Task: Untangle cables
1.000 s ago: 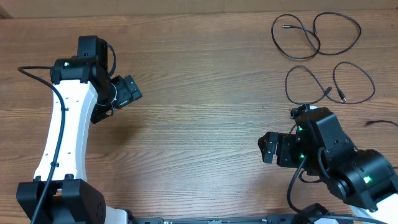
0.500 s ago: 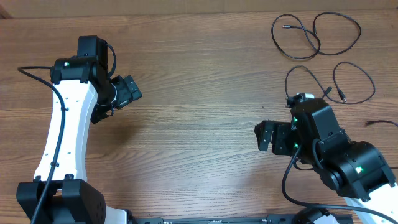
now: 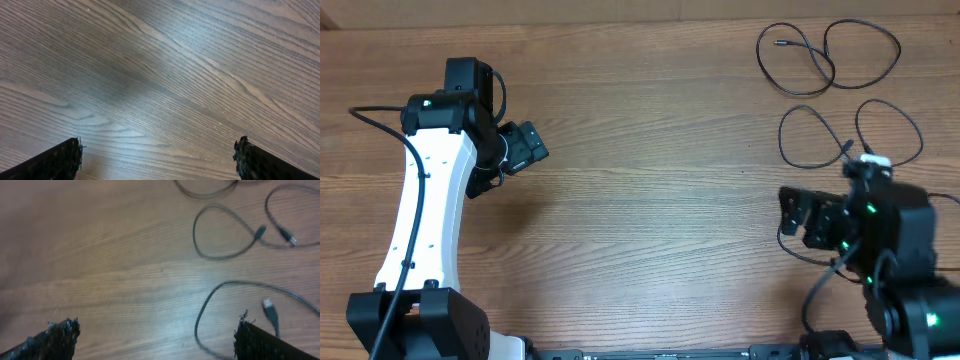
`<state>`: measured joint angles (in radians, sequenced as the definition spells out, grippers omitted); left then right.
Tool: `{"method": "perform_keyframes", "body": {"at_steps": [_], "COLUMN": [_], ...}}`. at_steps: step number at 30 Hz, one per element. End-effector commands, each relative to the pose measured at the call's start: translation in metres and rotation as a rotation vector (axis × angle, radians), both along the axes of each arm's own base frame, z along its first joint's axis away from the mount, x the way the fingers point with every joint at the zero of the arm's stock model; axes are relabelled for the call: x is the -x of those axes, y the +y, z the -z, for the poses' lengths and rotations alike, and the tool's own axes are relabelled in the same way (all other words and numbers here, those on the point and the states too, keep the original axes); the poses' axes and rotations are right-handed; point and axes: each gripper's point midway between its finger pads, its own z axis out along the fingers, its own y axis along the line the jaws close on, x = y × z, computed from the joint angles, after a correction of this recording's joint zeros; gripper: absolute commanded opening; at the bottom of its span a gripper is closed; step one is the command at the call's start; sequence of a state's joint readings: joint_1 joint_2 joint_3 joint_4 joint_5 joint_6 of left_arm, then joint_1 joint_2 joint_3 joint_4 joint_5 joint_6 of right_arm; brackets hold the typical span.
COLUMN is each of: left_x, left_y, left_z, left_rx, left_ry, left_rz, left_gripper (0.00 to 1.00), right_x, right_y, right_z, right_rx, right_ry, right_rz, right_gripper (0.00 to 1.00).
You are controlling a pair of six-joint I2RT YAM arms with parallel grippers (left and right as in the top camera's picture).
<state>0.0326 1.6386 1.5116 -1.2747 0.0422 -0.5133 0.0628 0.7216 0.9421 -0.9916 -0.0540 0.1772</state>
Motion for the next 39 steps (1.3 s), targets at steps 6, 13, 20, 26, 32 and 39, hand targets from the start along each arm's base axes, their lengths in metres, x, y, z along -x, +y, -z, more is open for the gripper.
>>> {"method": "perform_keyframes", "body": {"at_steps": [6,13,20,26,32,39], "left_x": [0.0,0.0,0.0,0.0,0.0,0.0], "left_y": [-0.004,-0.004,-0.004,-0.004,-0.004,-0.004], "left_z": [0.004,0.004,0.004,0.004,0.004,0.004], "left_rx": [0.007,0.007,0.007,0.007,0.007,0.007], "left_ry": [0.012,0.012,0.012,0.012,0.012,0.012], "left_rz": [0.011,0.011,0.011,0.011,0.011,0.011], "left_gripper": [0.99,1.0,1.0,0.99,1.0,0.99], "right_x": [0.014,0.009,0.006,0.002,0.001,0.0], "right_y": [0.002,0.014,0.017,0.015,0.015,0.015], "right_z": [0.008,0.008,0.015,0.019,0.024,0.032], "right_rx": [-0.024,0.019,0.026,0.035,0.039,0.042], "right_ry": [-0.146,-0.318,-0.473,-0.587,-0.656,-0.719], "right_rz": [-0.067,-0.149,-0.16,-0.149,-0.149,-0.148], "right_gripper": [1.0,1.0,1.0,1.0,1.0,1.0]}}
